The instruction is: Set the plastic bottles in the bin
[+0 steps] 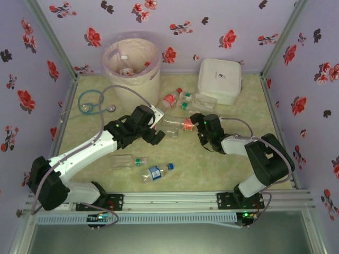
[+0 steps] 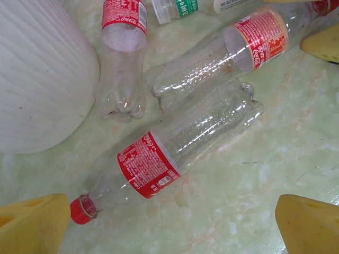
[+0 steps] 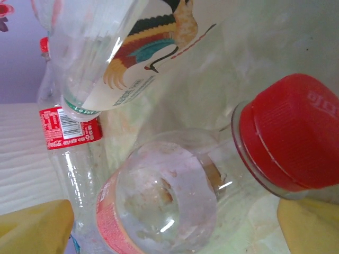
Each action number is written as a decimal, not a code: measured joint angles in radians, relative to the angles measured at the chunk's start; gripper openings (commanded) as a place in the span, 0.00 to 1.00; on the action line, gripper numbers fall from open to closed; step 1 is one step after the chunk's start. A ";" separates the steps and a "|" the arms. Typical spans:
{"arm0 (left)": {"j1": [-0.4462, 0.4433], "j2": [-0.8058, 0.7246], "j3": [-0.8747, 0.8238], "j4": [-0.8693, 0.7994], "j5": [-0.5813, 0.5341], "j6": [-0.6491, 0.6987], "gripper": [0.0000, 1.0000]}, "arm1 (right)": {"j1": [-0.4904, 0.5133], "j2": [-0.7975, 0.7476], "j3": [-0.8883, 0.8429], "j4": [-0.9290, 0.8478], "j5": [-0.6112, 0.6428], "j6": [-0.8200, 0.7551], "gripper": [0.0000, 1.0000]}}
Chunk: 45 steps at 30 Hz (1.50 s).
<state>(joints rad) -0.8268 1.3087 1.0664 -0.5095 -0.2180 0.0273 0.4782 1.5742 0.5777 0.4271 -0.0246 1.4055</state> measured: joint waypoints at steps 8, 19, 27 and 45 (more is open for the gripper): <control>-0.002 0.001 -0.002 0.002 0.000 0.007 1.00 | 0.000 0.076 0.004 0.111 0.015 0.027 0.67; -0.005 0.001 0.039 0.003 0.000 0.015 1.00 | -0.019 -0.126 -0.023 0.014 0.064 -0.047 0.45; -0.010 0.002 0.101 0.031 0.034 0.019 1.00 | -0.051 -0.475 -0.018 -0.279 0.100 -0.306 0.30; -0.042 0.150 0.218 0.109 0.352 -0.021 1.00 | -0.063 -0.605 0.173 -0.576 -0.404 -0.980 0.20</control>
<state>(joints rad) -0.8692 1.4590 1.2846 -0.4000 0.1345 0.0063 0.4149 0.9688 0.7509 -0.1486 -0.4282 0.4259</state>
